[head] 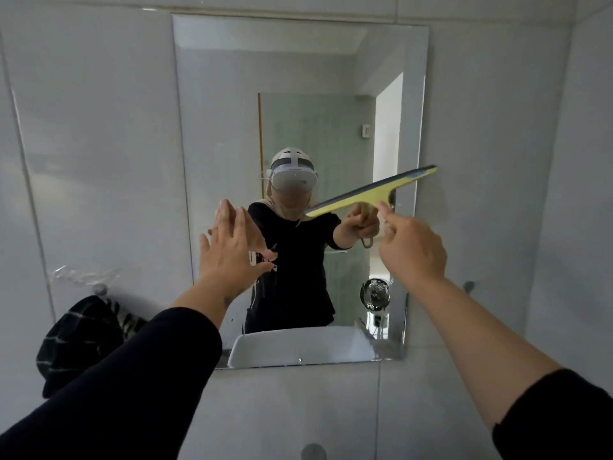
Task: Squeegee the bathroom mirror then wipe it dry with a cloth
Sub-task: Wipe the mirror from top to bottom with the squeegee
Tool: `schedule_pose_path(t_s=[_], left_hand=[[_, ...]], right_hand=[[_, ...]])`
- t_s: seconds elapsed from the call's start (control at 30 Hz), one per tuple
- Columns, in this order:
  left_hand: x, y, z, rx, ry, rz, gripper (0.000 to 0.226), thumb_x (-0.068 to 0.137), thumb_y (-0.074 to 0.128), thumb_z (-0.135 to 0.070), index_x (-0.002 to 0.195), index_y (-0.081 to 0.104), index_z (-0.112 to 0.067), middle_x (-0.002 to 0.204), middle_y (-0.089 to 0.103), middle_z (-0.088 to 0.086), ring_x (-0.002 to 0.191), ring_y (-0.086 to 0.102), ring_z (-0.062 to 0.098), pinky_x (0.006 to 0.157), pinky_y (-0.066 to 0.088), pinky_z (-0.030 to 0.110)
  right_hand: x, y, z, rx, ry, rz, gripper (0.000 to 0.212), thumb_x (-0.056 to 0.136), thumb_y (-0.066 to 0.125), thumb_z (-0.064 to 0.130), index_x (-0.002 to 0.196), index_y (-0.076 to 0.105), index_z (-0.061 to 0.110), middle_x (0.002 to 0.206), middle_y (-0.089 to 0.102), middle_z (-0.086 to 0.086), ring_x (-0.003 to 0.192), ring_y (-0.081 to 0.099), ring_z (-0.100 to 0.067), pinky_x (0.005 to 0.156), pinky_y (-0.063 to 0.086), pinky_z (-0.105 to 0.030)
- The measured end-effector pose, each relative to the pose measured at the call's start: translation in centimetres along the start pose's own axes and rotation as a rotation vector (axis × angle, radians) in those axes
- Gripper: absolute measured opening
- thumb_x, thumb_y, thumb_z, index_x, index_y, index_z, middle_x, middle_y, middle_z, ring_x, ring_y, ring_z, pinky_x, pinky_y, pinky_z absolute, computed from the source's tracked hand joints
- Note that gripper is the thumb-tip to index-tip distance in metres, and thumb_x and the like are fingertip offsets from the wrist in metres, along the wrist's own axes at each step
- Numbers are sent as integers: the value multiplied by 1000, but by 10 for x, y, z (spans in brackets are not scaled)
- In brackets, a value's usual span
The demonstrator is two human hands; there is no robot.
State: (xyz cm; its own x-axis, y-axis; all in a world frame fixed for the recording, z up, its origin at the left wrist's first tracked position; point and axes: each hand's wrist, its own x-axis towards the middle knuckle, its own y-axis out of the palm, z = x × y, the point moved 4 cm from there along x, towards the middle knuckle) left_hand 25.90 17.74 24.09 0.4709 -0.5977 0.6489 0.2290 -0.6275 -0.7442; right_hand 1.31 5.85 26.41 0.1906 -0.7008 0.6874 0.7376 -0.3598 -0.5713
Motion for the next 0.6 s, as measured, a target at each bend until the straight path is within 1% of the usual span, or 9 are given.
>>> schedule_pose_path(t_s=[0.1,0.17,0.23,0.27,0.33,0.4,0.5,0.53,0.6], left_hand=[[1,4,1,0,9,-9,117,74,66,-61,150,-11,-16,156,-26,9,146,-2,30,117,11,50],[0,5,0,-13,14,-15,118,73,67,-60,150,-11,-16,156,-26,8,146,-4,29,117,9,50],[1,6,0,-22,16,-14,118,73,68,-59,150,-9,-16,156,-26,9,146,-5,29,116,8,50],[1,6,0,-24,15,-15,118,72,69,-59,150,-9,-16,156,-25,9,146,-4,29,116,7,50],[1,5,0,-21,20,-23,117,73,69,-58,151,-8,-16,157,-23,9,146,-3,30,116,8,51],[0,4,3,-20,29,-43,113,75,68,-55,151,-6,-15,157,-21,9,146,1,30,116,9,52],[-3,1,11,-18,14,-77,110,78,66,-54,150,-8,-17,158,-19,8,147,1,29,116,9,54],[-5,1,15,-13,5,-80,110,78,66,-53,150,-9,-18,158,-19,7,147,0,28,116,8,54],[-9,-1,25,4,-12,-73,109,79,65,-53,150,-11,-19,157,-21,6,147,-1,28,116,8,55]], right_hand=[[-11,14,1,163,80,7,50,98,38,15,141,41,39,105,67,-9,79,55,-26,62,38,-28],[-20,29,4,274,132,-8,51,97,39,13,142,41,37,97,68,-9,72,55,-23,56,39,-27],[-29,44,8,352,173,-25,53,95,40,13,143,40,36,82,63,-7,67,50,-20,48,33,-25],[-33,50,11,379,188,-28,53,95,40,12,143,39,35,80,61,-6,68,49,-19,47,30,-25],[-42,57,19,427,204,-21,53,96,40,12,144,38,33,84,62,-6,70,50,-18,48,30,-23],[-50,64,30,459,202,-6,52,97,41,11,145,37,31,88,64,-5,75,56,-21,51,32,-22],[-60,73,45,470,206,14,52,98,41,13,146,35,30,105,67,-8,95,62,-24,67,36,-22],[-62,77,50,470,206,19,52,98,40,14,147,34,31,107,66,-8,96,62,-24,68,37,-23],[-69,87,63,462,177,32,53,97,40,14,146,33,33,105,66,-10,91,63,-25,68,43,-27]])
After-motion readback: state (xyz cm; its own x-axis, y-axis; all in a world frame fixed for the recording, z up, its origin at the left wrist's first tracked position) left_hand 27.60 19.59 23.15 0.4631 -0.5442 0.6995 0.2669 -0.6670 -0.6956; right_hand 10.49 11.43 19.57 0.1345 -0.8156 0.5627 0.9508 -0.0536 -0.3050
